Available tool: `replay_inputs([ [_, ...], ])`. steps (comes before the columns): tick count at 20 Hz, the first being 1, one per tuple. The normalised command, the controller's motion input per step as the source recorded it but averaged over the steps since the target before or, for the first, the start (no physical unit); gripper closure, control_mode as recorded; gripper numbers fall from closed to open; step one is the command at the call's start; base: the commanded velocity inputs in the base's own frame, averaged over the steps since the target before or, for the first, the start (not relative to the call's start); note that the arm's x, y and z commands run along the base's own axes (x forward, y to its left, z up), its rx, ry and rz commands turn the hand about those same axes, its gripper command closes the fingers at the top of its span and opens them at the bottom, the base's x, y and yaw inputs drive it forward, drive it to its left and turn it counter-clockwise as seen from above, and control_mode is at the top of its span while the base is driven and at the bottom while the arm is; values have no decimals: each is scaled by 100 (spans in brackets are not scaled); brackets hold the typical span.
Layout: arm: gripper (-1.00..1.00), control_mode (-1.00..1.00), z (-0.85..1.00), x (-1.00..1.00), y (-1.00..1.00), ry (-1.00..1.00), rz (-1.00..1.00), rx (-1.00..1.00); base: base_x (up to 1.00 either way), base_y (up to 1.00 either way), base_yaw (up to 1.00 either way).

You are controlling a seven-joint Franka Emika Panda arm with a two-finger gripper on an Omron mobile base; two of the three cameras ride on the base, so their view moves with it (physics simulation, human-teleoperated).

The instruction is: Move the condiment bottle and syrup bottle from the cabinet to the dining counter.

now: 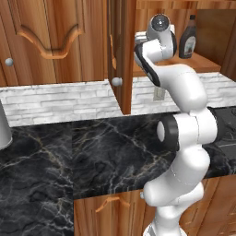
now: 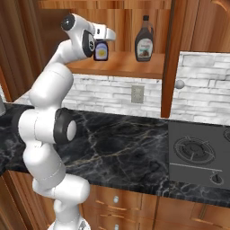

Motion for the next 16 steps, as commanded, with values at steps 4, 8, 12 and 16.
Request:
replay_inputs([
  [4, 100, -100, -14, -21, 0, -18, 0, 0, 0, 0, 0],
  [8, 100, -100, -16, -36, 0, -9, 0, 0, 0, 0, 0],
  [12, 100, -100, 0, -59, 0, 3, 0, 0, 0, 0, 0],
  [16, 100, -100, 7, -82, 0, 6, 0, 0, 0, 0, 0],
])
